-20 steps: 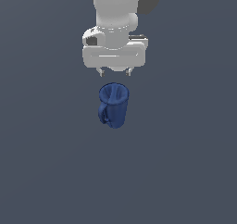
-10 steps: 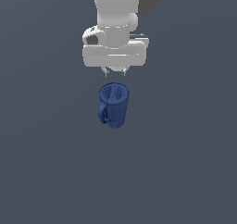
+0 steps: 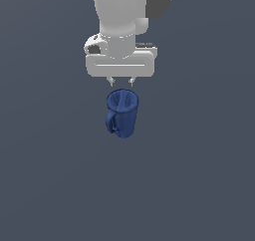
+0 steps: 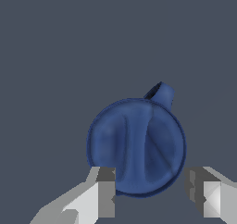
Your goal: Pick up the object and move it to a goal position.
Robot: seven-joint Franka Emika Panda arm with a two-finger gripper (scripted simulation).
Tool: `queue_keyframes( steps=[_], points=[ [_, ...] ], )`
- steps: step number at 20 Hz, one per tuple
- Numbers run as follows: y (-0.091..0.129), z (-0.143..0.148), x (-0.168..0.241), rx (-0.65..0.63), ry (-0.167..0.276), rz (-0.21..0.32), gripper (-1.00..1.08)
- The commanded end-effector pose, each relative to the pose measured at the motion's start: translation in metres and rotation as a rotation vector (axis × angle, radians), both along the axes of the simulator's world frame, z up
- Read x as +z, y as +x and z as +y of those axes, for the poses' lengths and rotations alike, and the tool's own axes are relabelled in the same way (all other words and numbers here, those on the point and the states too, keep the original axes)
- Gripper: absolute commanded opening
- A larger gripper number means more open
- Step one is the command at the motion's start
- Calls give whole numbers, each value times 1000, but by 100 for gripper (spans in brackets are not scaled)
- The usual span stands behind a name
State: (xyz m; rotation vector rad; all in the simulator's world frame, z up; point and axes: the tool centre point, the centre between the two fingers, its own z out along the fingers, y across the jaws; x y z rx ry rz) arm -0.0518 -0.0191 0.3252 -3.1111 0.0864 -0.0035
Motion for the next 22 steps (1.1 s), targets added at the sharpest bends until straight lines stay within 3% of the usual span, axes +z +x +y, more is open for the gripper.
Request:
queue_keyframes(
  steps=[1,13,22],
  points=[
    [6,-4,-5,-48,12,19,28],
    [52,-36,-53,-424,85,178,28],
    [74,-55,-90,-649,111,285,28]
  ],
)
